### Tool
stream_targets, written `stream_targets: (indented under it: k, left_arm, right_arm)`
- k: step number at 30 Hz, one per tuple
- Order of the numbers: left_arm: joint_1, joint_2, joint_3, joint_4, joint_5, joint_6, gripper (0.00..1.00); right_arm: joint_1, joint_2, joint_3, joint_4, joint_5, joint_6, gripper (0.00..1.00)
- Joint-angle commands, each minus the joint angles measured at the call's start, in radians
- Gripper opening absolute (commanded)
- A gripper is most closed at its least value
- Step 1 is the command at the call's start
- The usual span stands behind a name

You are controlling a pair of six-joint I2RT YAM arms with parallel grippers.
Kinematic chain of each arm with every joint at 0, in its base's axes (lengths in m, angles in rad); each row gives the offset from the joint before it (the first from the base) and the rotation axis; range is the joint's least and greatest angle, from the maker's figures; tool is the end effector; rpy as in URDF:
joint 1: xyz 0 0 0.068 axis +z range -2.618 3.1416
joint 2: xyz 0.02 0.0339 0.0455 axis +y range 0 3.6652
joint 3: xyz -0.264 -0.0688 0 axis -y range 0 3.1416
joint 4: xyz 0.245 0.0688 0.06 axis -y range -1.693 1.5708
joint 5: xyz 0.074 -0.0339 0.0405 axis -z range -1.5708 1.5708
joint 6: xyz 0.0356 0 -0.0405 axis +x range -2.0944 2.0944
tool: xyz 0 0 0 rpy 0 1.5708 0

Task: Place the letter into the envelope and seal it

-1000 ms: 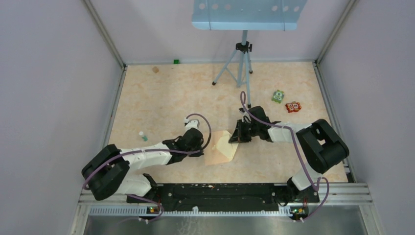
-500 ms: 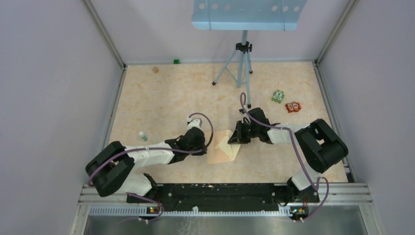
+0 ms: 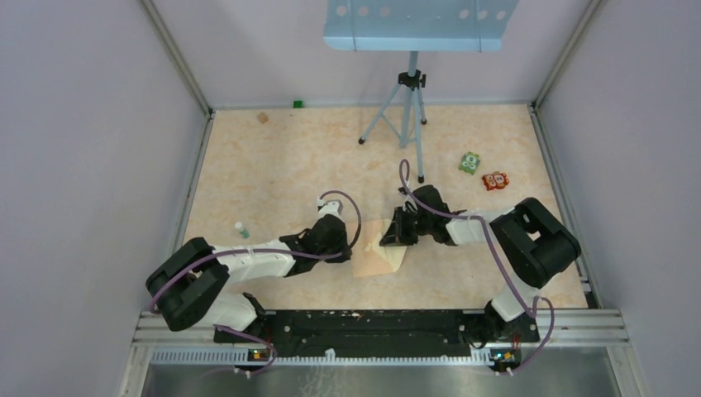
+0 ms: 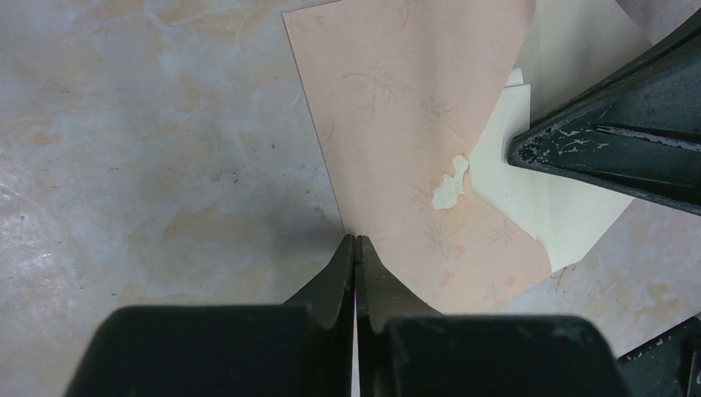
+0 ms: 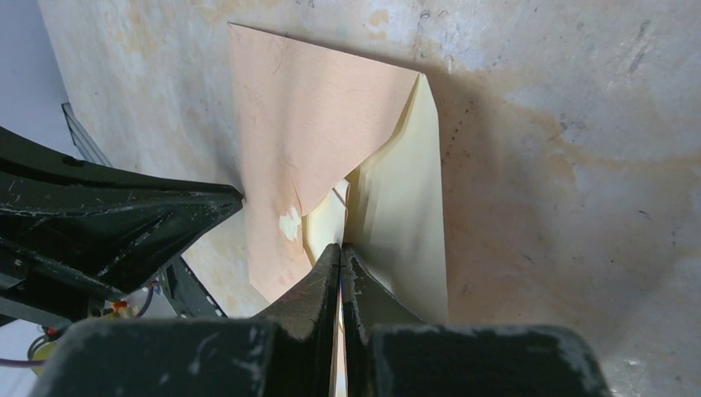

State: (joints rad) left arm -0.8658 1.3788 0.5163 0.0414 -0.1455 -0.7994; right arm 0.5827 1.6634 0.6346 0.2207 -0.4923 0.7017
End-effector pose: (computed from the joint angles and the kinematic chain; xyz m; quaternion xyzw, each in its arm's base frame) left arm 0.1653 -0.1863 0.1457 0.0042 0.9285 -0.2246 0.2958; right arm 0.2371 0.1764 0.1213 -0.0370 0.9040 0.3973 0.1536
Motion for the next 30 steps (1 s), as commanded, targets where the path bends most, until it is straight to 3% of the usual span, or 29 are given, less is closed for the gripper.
stream_targets:
  k: [1, 30]
  left_arm:
    - [-0.001, 0.025, -0.001, -0.016, 0.02, 0.0, 0.0]
    - [-0.001, 0.031, 0.013, -0.006, 0.029, 0.001, 0.0]
  right_arm:
    - [0.025, 0.009, 0.014, 0.043, 0.012, 0.004, 0.0]
    - [0.055, 0.017, 0.06, 0.007, 0.05, -0.001, 0.0]
